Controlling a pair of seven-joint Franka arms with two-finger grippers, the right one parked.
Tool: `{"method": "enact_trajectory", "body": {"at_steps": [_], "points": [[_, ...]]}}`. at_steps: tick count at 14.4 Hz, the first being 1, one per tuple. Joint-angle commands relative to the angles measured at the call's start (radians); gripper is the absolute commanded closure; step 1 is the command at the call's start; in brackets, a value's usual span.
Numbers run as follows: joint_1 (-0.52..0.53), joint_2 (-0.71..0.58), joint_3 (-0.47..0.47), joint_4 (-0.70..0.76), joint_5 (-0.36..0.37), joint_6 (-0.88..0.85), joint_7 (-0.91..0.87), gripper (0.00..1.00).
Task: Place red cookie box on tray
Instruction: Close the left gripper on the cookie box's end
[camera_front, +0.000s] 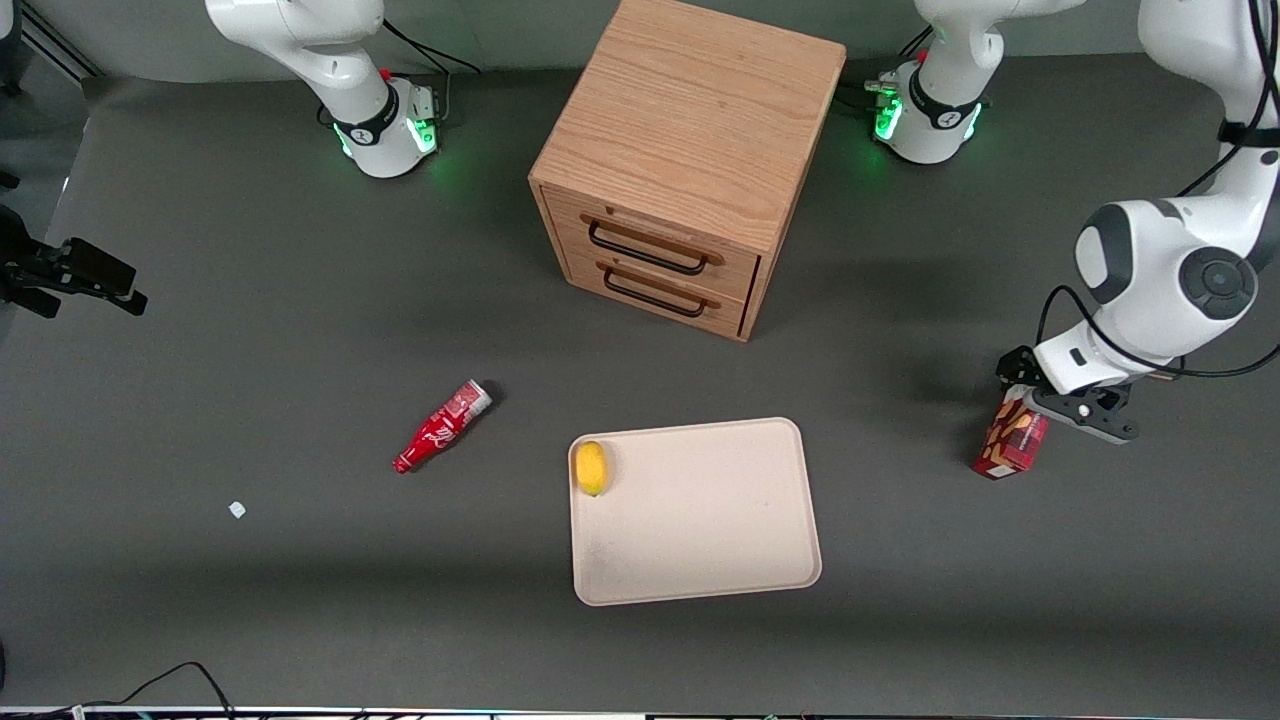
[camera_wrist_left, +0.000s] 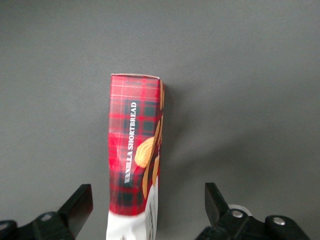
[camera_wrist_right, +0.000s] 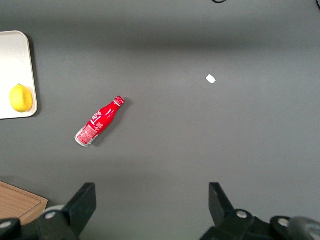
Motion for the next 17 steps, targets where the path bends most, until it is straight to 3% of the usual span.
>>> {"method": "enact_trajectory", "body": {"at_steps": [1, 6, 7, 8, 11, 12, 17], "points": [[0.005, 0.051, 0.001, -0.013, 0.011, 0.089, 0.030, 0.00], [0.007, 0.111, 0.009, -0.013, 0.009, 0.148, 0.038, 0.00], [0.007, 0.110, 0.017, -0.013, 0.008, 0.135, 0.035, 0.08], [0.007, 0.110, 0.020, -0.013, 0.008, 0.129, 0.039, 0.25], [0.013, 0.102, 0.021, -0.012, 0.008, 0.094, 0.026, 0.89], [0.010, 0.102, 0.021, -0.010, 0.008, 0.092, 0.024, 1.00], [0.002, 0.090, 0.018, -0.004, 0.005, 0.091, -0.019, 1.00]]}}
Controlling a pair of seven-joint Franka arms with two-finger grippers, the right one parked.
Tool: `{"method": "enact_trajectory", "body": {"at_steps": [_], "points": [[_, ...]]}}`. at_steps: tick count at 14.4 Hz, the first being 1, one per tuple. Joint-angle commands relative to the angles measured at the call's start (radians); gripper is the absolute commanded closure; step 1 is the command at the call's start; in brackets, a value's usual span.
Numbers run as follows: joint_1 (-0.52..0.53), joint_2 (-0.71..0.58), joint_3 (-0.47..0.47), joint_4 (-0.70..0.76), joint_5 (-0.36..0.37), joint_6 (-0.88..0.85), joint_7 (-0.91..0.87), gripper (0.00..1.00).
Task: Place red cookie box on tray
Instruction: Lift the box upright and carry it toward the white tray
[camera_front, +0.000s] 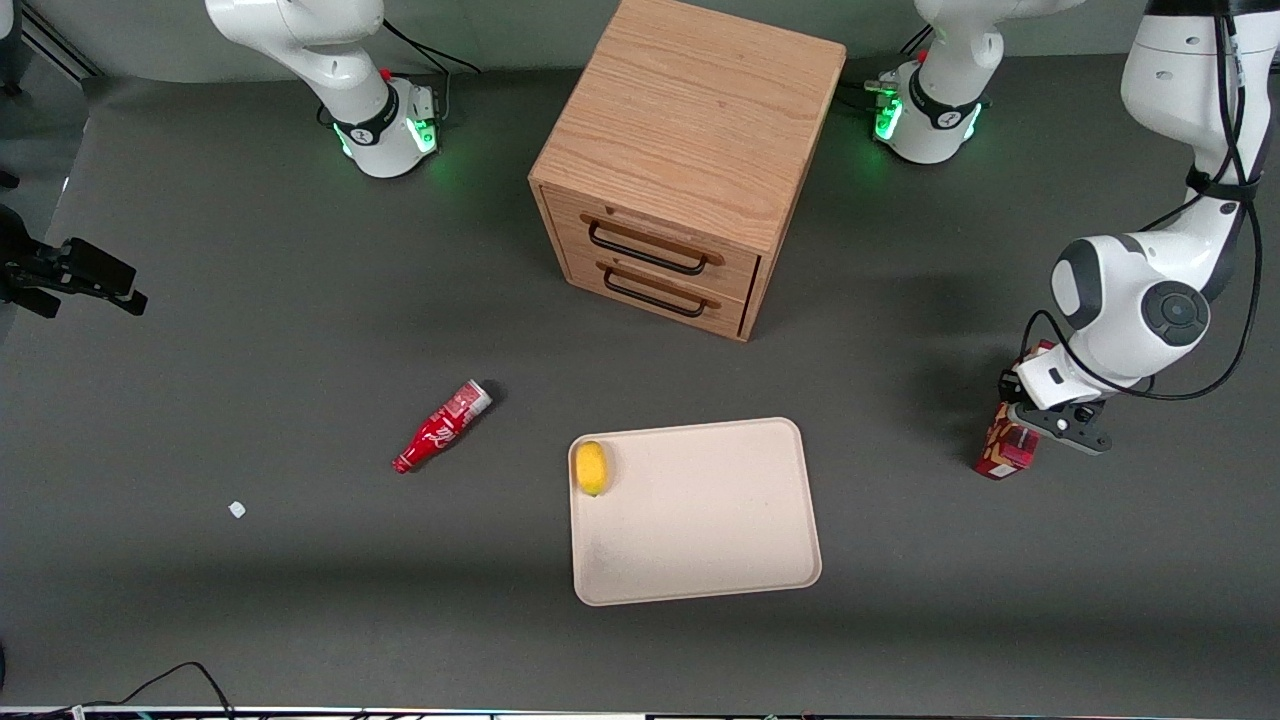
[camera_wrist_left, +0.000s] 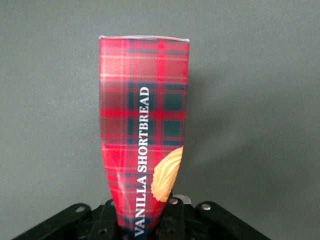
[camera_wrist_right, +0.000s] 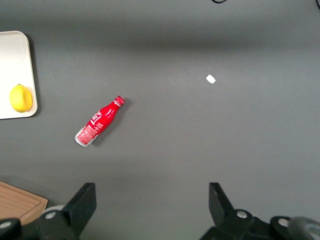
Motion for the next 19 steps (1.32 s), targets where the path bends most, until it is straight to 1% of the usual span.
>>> {"method": "enact_trajectory", "body": {"at_steps": [1, 3, 6, 8, 10, 12, 14, 19], "points": [[-0.008, -0.036, -0.001, 0.002, 0.005, -0.030, -0.033, 1.00], [-0.008, -0.064, -0.002, 0.051, -0.009, -0.130, -0.036, 1.00], [-0.008, -0.128, -0.013, 0.184, -0.038, -0.391, -0.113, 1.00], [-0.010, -0.137, -0.030, 0.294, -0.075, -0.542, -0.177, 1.00], [-0.020, -0.125, -0.066, 0.423, -0.081, -0.664, -0.303, 1.00], [-0.043, -0.089, -0.118, 0.556, -0.075, -0.757, -0.486, 1.00], [-0.080, -0.017, -0.160, 0.696, -0.070, -0.818, -0.634, 1.00], [-0.246, 0.233, -0.169, 0.975, -0.038, -0.811, -0.939, 1.00]]}}
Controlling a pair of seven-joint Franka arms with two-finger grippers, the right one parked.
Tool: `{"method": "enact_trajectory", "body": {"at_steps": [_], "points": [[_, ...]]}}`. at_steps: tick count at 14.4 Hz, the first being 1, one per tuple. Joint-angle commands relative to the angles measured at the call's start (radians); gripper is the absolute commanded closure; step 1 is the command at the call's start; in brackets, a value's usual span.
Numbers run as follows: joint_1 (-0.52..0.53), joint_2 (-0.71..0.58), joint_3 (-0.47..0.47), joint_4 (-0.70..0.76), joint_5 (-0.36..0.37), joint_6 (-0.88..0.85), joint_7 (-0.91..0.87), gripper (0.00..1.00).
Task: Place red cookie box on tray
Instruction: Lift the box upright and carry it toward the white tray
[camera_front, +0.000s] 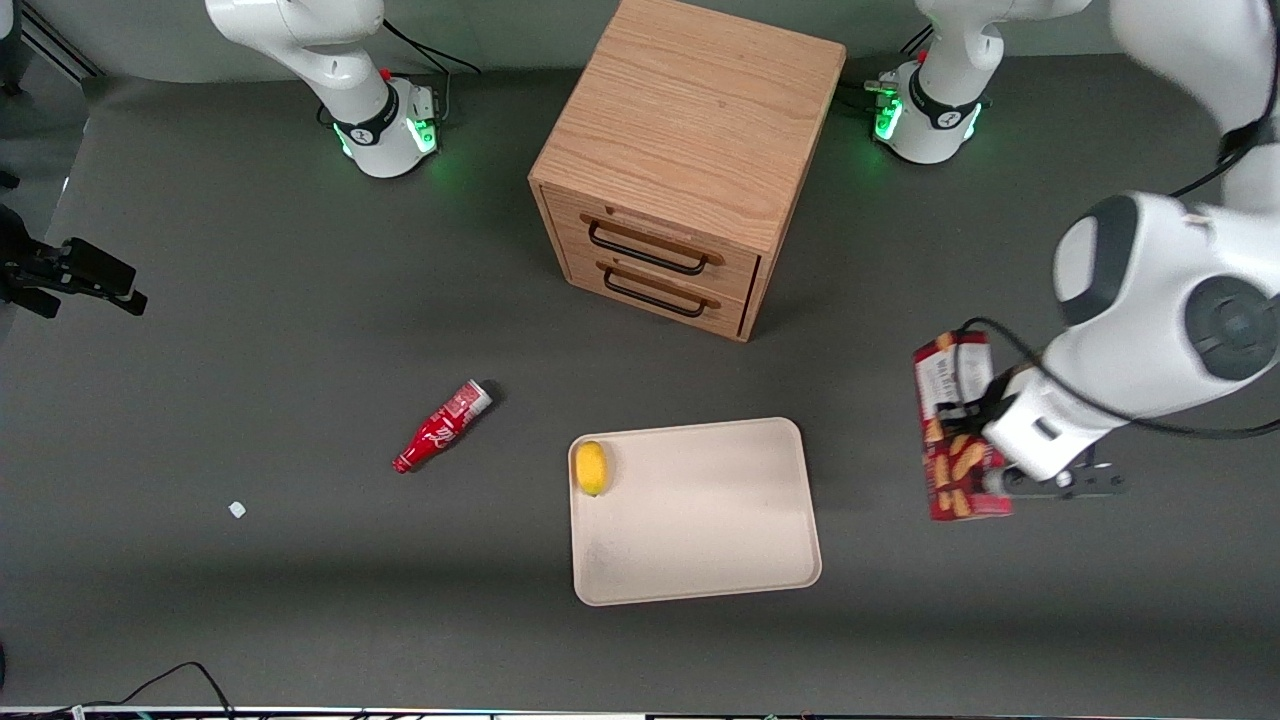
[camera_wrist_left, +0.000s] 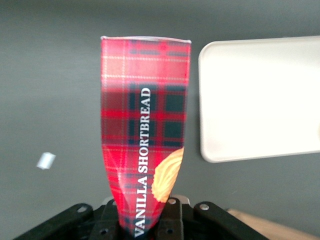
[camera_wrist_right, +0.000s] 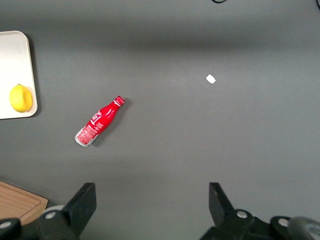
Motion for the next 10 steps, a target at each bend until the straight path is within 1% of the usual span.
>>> {"method": "enact_trajectory", "body": {"at_steps": [1, 3, 5, 8, 10], "points": [[-0.095, 0.207, 0.012, 0.239, 0.033, -0.026, -0.152, 1.00], [-0.157, 0.311, 0.021, 0.322, 0.074, 0.007, -0.214, 1.00], [-0.194, 0.376, 0.022, 0.327, 0.114, 0.089, -0.250, 1.00], [-0.253, 0.452, 0.057, 0.329, 0.131, 0.169, -0.263, 1.00], [-0.273, 0.479, 0.074, 0.324, 0.142, 0.180, -0.275, 1.00]]}}
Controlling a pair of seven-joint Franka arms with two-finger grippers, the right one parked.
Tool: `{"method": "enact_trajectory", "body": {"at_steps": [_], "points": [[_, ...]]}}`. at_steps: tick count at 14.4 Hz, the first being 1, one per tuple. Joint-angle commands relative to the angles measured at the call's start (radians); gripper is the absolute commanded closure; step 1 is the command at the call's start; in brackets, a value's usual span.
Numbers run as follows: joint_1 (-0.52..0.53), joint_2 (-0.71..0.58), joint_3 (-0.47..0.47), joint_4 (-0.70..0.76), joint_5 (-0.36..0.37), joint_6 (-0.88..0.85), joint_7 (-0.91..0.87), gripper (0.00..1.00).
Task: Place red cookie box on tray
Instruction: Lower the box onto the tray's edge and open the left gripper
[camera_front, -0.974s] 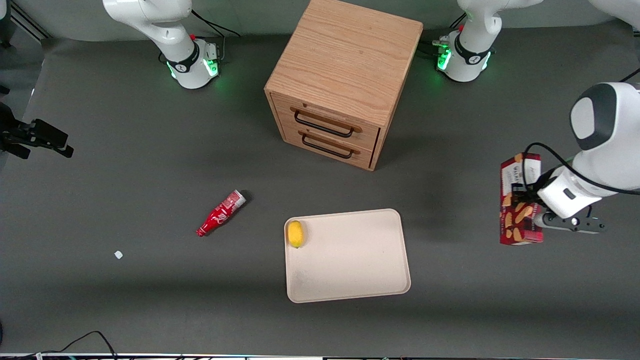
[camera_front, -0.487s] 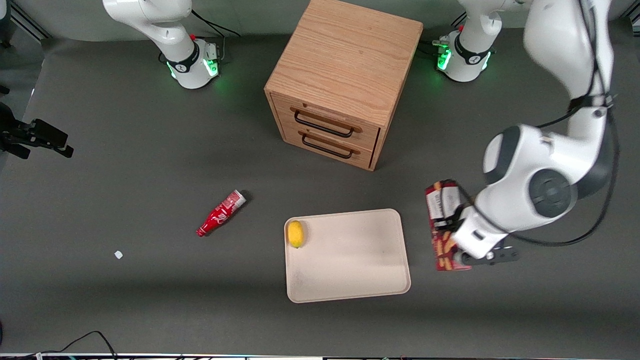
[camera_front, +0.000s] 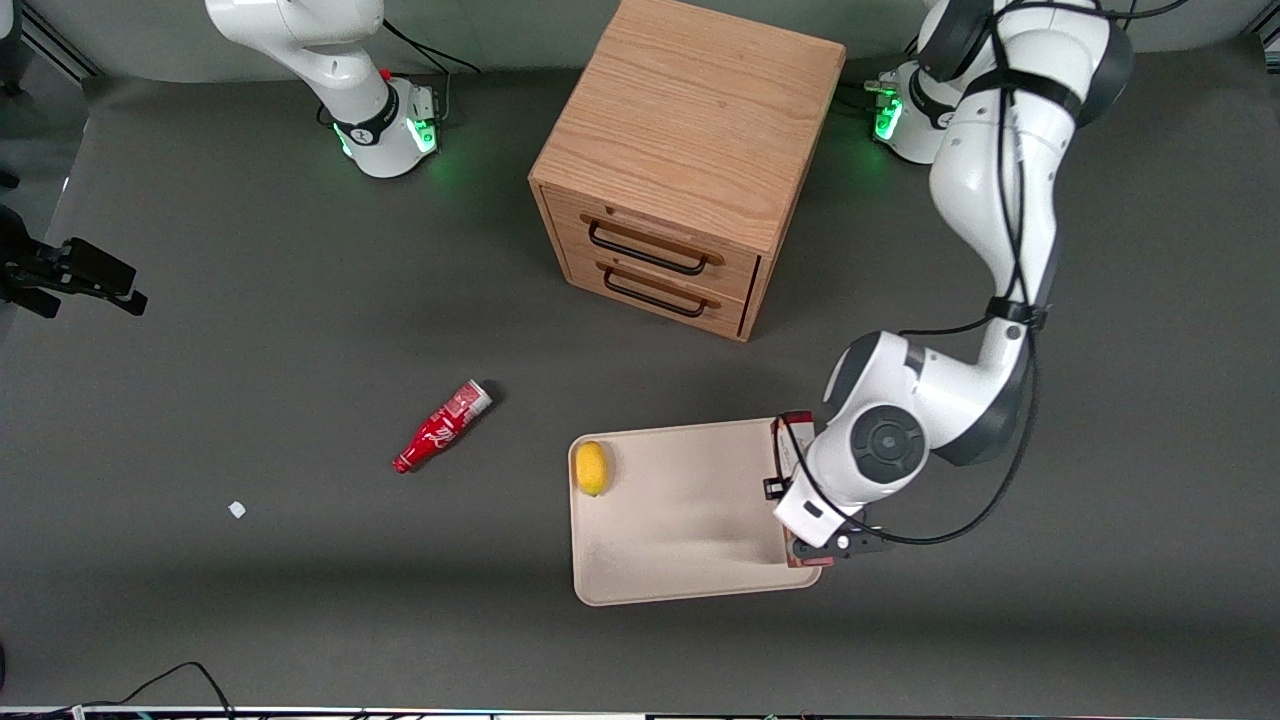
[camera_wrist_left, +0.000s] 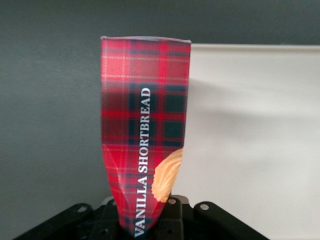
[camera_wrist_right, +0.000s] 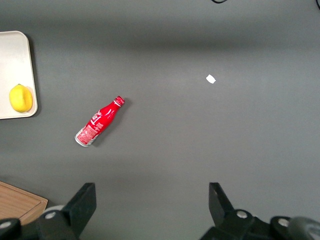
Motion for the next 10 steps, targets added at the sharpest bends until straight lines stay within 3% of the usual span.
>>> {"method": "enact_trajectory", "body": {"at_steps": [1, 10], "points": [[-0.036, 0.038, 0.031, 0.049, 0.030, -0.007, -0.035, 1.00], [-0.042, 0.058, 0.033, 0.016, 0.035, 0.078, -0.044, 1.00]]}}
